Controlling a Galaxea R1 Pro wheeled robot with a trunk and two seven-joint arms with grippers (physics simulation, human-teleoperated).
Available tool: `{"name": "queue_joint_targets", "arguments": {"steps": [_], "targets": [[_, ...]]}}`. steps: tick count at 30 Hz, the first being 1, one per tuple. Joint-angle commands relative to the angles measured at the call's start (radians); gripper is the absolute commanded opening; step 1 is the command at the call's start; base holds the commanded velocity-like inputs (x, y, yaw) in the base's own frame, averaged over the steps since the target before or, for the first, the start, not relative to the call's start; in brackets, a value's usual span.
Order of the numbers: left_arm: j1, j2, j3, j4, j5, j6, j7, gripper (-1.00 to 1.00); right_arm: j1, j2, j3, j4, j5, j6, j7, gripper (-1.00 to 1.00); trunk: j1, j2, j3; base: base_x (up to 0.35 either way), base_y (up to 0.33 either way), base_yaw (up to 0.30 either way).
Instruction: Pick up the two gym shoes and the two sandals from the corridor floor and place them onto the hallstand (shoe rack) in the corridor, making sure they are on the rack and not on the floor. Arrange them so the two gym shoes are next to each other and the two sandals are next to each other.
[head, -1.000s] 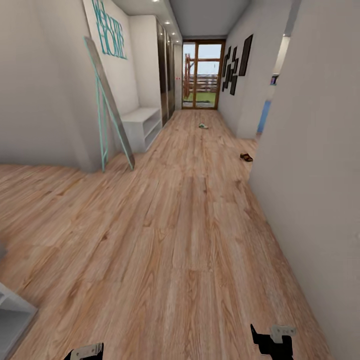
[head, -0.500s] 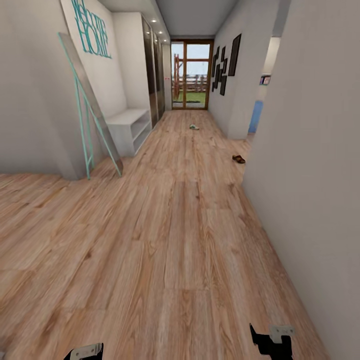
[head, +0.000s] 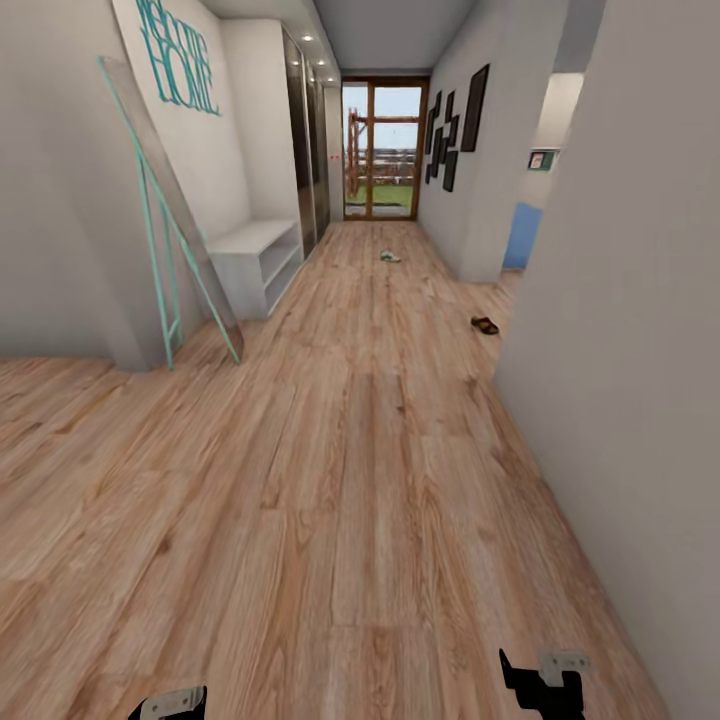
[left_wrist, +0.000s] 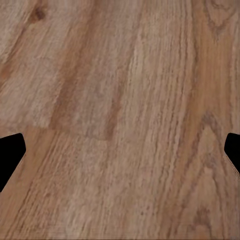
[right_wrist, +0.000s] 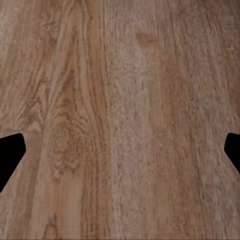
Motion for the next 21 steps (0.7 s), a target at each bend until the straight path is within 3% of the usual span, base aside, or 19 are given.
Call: {"name": "queue_joint_targets", "arguments": {"steps": [1, 21], "targets": [[-0.001, 0.000, 0.002, 0.001, -0.002, -0.003, 0.000, 1.00, -0.001, 0.000, -0.009, 0.001, 0.006, -0.003, 0.004, 1.00, 0.000, 0.000, -0.001, 0.338, 0.100, 0.000], [-0.001, 0.000, 0.001, 0.001, -0.003, -0.003, 0.000, 1.00, 0.000, 0.010, -0.009, 0.002, 0.006, -0.003, 0.001, 1.00, 0.000, 0.000, -0.001, 0.338, 0.096, 0.000]]}}
